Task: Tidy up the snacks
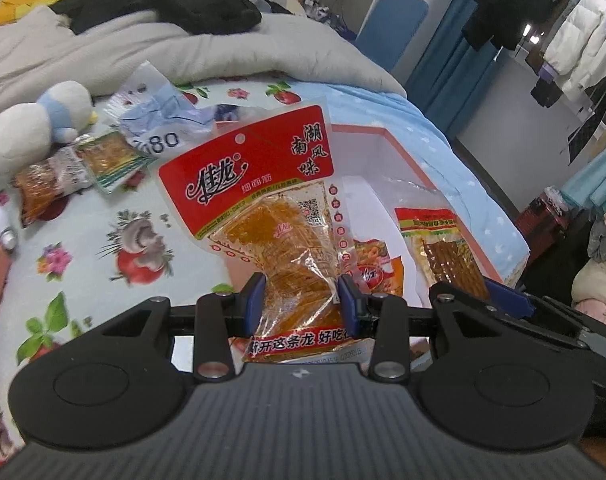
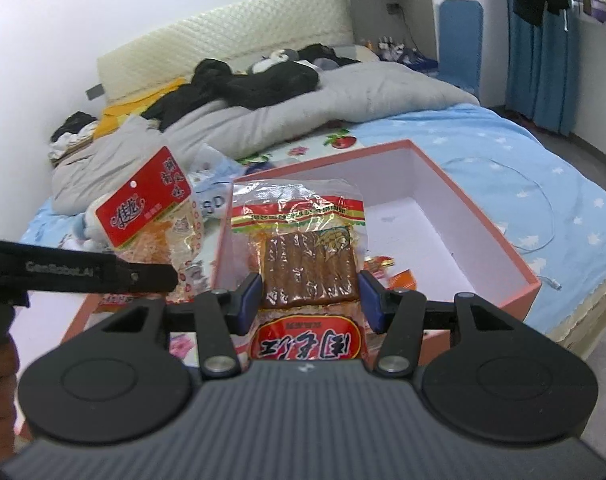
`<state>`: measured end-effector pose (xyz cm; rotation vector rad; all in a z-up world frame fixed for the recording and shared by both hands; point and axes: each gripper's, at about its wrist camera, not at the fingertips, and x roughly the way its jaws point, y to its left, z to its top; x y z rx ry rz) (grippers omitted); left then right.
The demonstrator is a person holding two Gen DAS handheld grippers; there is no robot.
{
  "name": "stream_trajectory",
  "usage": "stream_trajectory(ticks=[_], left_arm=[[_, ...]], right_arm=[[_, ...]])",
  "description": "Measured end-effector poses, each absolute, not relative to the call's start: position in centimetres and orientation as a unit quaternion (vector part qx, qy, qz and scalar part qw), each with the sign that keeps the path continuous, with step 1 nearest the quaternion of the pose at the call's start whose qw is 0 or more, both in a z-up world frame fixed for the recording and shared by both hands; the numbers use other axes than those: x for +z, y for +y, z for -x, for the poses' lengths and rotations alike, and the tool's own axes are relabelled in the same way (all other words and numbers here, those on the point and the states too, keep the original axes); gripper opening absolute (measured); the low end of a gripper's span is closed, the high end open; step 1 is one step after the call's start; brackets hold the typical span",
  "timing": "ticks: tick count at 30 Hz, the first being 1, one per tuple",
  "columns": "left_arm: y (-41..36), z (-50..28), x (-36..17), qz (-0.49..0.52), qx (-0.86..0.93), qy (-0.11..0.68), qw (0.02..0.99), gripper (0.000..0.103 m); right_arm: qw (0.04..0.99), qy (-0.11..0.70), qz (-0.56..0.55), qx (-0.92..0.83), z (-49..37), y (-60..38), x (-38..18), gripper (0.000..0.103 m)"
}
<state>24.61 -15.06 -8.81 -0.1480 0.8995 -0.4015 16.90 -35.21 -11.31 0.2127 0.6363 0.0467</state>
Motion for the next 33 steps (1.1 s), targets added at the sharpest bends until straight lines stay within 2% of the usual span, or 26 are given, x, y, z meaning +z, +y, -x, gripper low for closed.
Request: stream_trajectory(ticks=[14, 23, 25, 27, 30, 33], left_arm=[[-21.3, -34.5, -13.3, 0.034, -0.215, 0.484, 0.847, 0.045], [-22.4, -36.6, -15.0, 0.029, -0.211, 0.495, 0.843, 0.047], [-22.2, -36.8, -15.1, 0.028, -0.204, 0.496, 0.844, 0.06], [-22.0, -36.7, -14.9, 0.026, -0.204, 0.496, 0.844, 0.061], [-21.7, -36.1, -14.1, 0.022, -0.205, 0.485, 0.85, 0.062], [-21.1, -35.1, -12.8, 0.025, -0.206, 0.472, 0.857, 0.062]], right_arm=[[0.927, 0.351, -0.13, -0.013, -24.8, -39.2, -14.9, 0.055], [0.917, 0.374, -0.137, -0.019, -26.7, -39.8, -16.8, 0.056], [0.914, 0.379, -0.141, -0.021, -26.7, -39.8, -16.9, 0.061], [0.912, 0.383, -0.144, -0.027, -26.7, -39.9, -17.0, 0.064], [0.913, 0.38, -0.143, -0.028, -26.3, -40.0, -16.8, 0.079], [0.918, 0.369, -0.143, -0.024, -25.5, -39.8, -15.9, 0.079]])
